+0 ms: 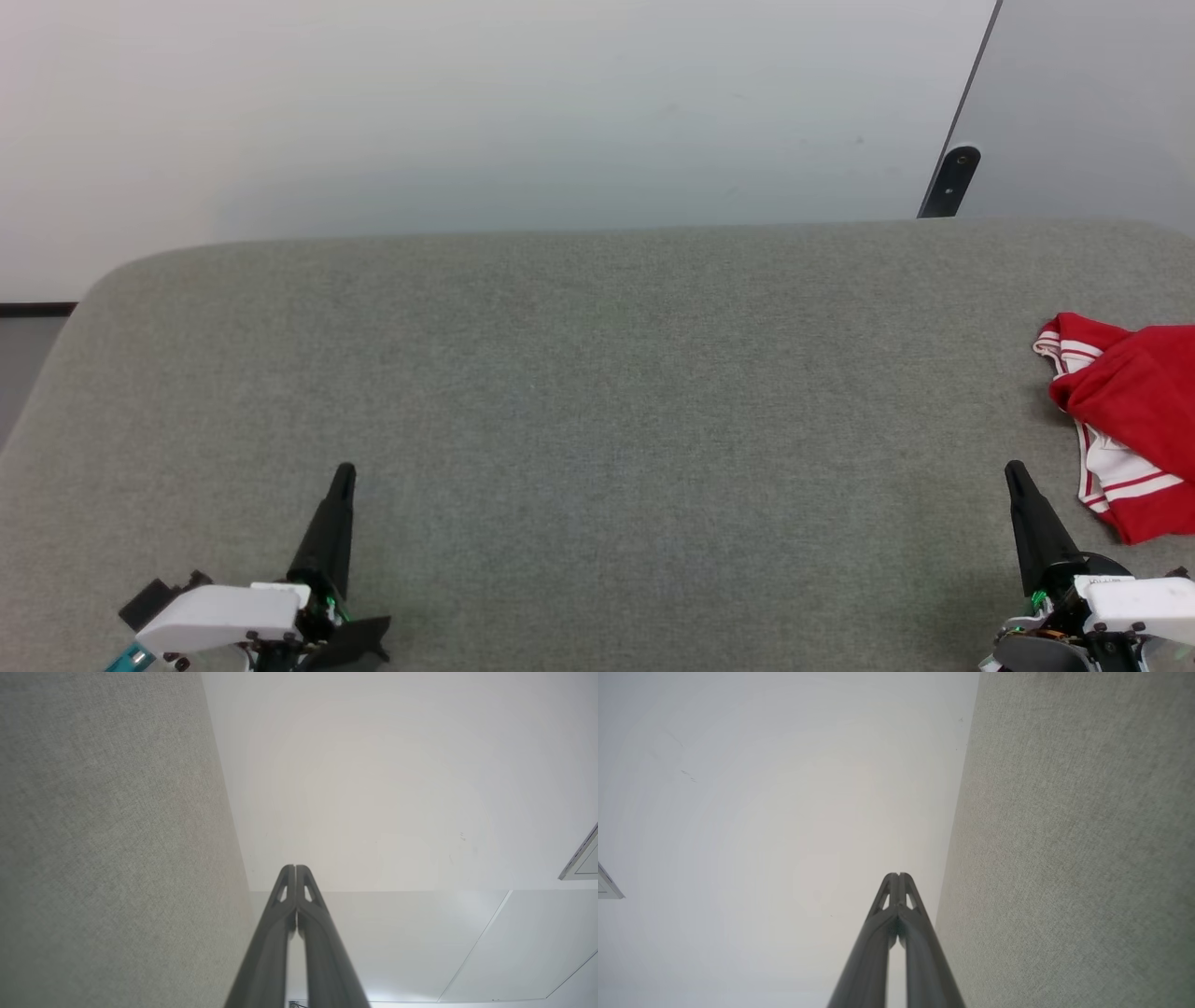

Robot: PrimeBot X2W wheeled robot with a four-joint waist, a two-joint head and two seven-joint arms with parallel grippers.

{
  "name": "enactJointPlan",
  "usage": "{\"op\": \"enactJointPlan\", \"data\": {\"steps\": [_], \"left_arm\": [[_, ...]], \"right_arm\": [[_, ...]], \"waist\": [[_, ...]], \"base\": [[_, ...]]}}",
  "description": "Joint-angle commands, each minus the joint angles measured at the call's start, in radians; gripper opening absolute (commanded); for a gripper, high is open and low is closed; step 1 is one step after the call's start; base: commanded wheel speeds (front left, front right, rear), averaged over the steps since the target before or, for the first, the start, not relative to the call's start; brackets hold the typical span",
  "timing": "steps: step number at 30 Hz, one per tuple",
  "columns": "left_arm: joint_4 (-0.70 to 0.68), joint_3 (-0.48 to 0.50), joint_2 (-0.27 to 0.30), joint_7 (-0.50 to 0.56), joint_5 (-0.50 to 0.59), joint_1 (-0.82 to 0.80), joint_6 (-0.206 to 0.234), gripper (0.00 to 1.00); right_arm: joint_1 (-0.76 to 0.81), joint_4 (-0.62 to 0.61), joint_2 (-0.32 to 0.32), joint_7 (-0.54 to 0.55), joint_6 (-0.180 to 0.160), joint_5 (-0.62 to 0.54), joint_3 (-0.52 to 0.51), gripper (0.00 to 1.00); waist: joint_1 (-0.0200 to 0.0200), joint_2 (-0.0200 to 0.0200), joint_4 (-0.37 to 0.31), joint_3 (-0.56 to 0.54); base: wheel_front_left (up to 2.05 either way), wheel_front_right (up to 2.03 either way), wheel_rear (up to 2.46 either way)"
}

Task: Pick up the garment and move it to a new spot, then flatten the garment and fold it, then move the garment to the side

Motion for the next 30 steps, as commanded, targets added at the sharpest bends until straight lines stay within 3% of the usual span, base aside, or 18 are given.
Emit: {"op": "enactJointPlan", "data": {"steps": [1,30], "left_arm": [[0.0,0.002,-0.001,0.002,-0.007,-0.01,-0.006,0.0],[0.0,0.002,-0.001,0.002,-0.007,-0.01,-0.006,0.0]], "right_arm": [[-0.013,0.0,0.002,-0.002,-0.001,0.005,0.0,0.0],[-0.013,0.0,0.002,-0.002,-0.001,0.005,0.0,0.0]], "waist": [[0.0,-0.0001,0.0,0.0],[0.0,-0.0001,0.0,0.0]], "base": [[0.0,0.0,0.0],[0.0,0.0,0.0]]}}
